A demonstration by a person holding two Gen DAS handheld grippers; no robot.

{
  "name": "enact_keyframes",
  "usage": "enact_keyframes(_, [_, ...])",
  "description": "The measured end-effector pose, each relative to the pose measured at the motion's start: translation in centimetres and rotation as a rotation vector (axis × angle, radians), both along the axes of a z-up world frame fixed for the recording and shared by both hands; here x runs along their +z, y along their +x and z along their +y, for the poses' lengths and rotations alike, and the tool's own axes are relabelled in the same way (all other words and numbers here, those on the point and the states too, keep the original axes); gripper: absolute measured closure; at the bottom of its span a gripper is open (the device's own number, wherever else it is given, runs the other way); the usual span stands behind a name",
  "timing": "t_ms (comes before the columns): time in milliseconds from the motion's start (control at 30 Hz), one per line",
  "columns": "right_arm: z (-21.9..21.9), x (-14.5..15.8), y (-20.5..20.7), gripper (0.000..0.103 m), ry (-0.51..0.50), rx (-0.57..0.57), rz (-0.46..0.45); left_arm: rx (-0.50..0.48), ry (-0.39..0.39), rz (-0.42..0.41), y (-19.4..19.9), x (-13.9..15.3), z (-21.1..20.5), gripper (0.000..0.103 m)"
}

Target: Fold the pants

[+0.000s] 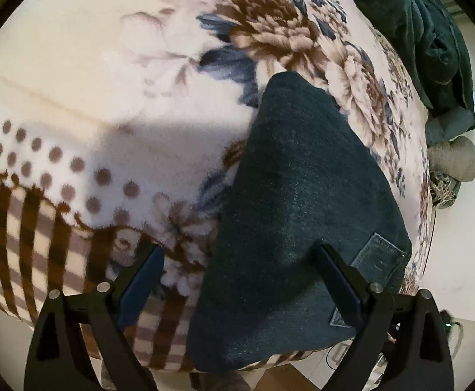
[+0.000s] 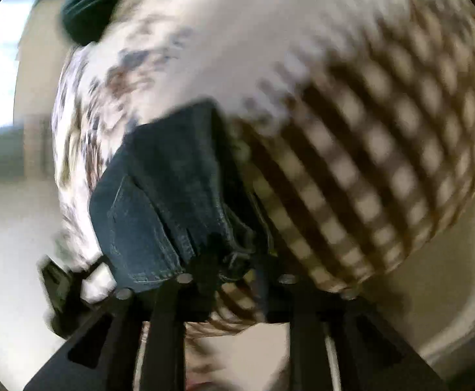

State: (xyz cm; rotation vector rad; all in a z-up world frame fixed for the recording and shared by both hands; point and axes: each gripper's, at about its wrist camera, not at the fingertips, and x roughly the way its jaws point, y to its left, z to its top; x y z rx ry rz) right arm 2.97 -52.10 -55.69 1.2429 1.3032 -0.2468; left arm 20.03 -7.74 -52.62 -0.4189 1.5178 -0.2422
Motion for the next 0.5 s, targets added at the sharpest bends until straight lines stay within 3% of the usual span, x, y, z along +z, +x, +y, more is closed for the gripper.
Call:
enact_keyframes(67, [-0.3, 0.0, -1.0, 0.029, 0.026, -0.040, -0.039, 0.002, -0.009, -0.001, 0.0, 0.0, 0.1, 0.008])
enact_keyframes(200, [1.1, -1.8, -1.7, 0.027, 0.144, -0.038, -0.100, 0.001, -0.059, -0.011, 0.1, -0.3, 0.3, 0.008])
enact_keyframes(333, [3.9, -4.7, 0.2, 0.027, 0.250, 0.021, -0.169, 0.006, -0.155, 0.029, 0.3, -2.1, 0.2, 0.007])
enact_keyframes(400, [4.8, -5.6, 1.5, 0.025, 0.247, 0.042, -0.195, 0.022, -0.187, 0.041, 0.4, -2.9, 0.3, 0.001])
enact_keyframes(500, [5.6, -6.0, 2.5, 0.013, 0.230, 0.044, -0.232, 0.029, -0.212, 0.045, 0.6, -3.3, 0.3, 0.000])
